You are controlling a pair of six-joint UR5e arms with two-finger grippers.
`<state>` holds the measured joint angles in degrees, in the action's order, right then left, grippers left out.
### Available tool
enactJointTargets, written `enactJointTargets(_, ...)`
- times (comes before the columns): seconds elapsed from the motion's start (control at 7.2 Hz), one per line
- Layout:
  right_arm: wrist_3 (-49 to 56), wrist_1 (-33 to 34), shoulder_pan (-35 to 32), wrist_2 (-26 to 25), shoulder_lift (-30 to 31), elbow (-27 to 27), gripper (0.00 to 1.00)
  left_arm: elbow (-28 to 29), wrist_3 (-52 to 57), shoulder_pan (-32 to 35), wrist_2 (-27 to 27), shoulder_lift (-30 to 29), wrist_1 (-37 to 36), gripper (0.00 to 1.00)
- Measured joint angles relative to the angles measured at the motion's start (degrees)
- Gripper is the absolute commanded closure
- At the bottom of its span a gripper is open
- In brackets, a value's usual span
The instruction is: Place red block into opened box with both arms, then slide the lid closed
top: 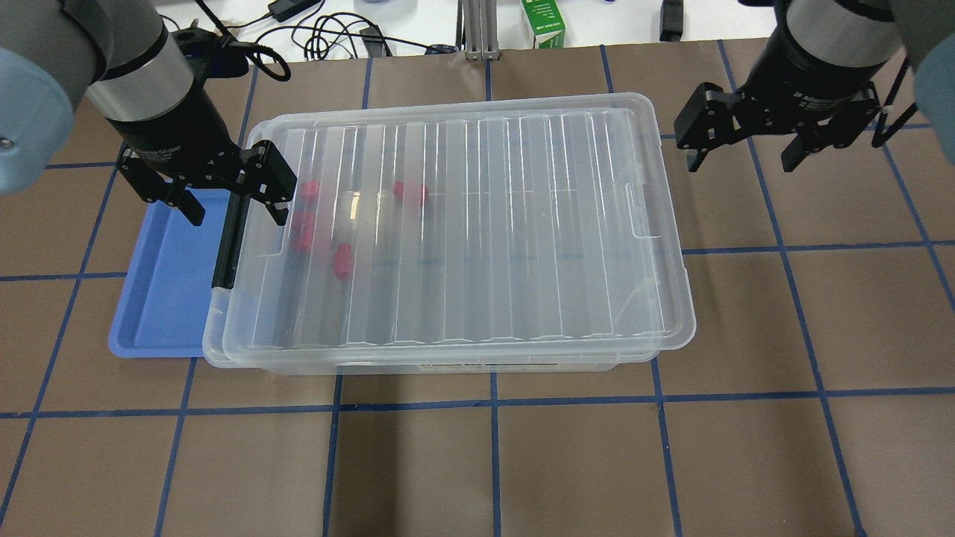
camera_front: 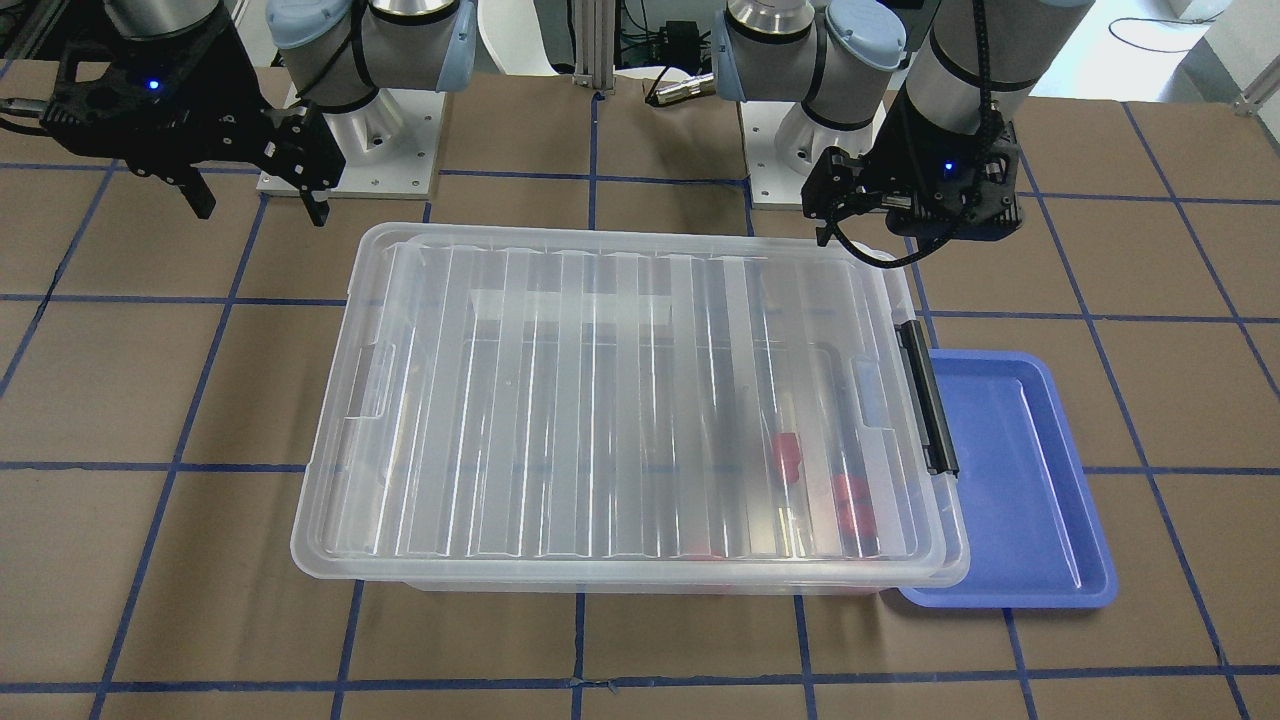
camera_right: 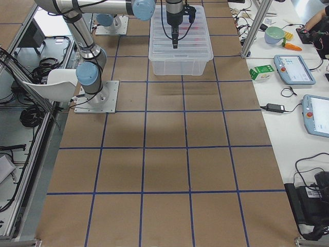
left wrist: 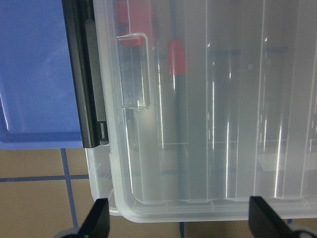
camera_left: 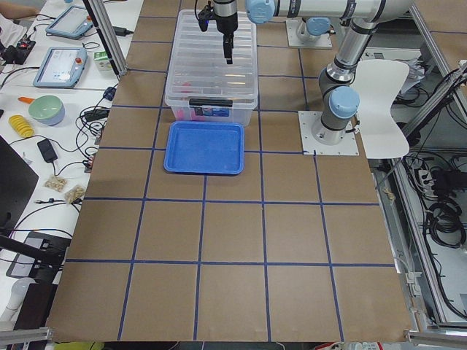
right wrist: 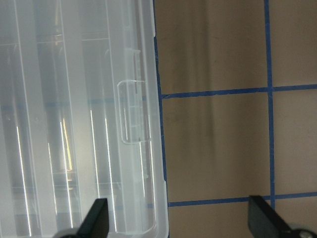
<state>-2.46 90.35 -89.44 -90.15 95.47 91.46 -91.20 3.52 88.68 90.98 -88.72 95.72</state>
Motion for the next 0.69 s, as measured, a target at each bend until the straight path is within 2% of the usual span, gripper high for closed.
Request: enactJointTargets(0.69,-0.2,0.2,-1.4,0.7,-0.5,-0.6,0.0,0.1,0.0,0.0,0.1,0.0,0.0,0.0)
